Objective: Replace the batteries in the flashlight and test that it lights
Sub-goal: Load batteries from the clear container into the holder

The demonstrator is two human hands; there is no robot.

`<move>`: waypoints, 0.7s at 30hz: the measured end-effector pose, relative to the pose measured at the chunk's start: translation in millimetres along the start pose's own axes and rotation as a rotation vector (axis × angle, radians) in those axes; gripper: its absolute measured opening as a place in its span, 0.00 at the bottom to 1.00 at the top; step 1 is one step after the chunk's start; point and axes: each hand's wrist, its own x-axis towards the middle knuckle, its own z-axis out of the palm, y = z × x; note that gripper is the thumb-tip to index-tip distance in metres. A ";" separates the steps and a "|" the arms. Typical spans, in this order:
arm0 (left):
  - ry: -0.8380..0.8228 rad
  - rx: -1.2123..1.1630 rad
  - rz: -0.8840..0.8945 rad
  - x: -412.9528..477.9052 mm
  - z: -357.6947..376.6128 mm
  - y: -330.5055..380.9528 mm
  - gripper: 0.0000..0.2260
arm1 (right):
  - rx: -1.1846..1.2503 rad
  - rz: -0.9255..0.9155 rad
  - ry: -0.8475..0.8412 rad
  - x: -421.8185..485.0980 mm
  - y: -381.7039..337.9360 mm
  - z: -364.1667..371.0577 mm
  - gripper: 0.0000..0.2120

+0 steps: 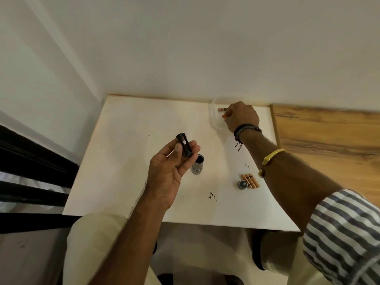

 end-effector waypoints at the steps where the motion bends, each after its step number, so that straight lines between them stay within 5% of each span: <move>1: -0.020 -0.005 -0.007 -2.4 0.2 0.4 0.16 | 0.052 -0.014 0.032 -6.6 -0.1 -2.6 0.07; 7: -0.131 0.003 -0.058 -21.9 5.8 -1.4 0.16 | 0.487 -0.073 0.180 -75.9 -6.4 -27.3 0.07; 13: -0.164 0.078 -0.052 -46.8 15.6 -13.2 0.16 | 0.889 -0.075 0.111 -166.3 -4.3 -52.7 0.10; 21: -0.160 0.336 -0.026 -76.0 21.8 -41.3 0.13 | 1.091 -0.083 0.140 -245.9 26.1 -54.7 0.10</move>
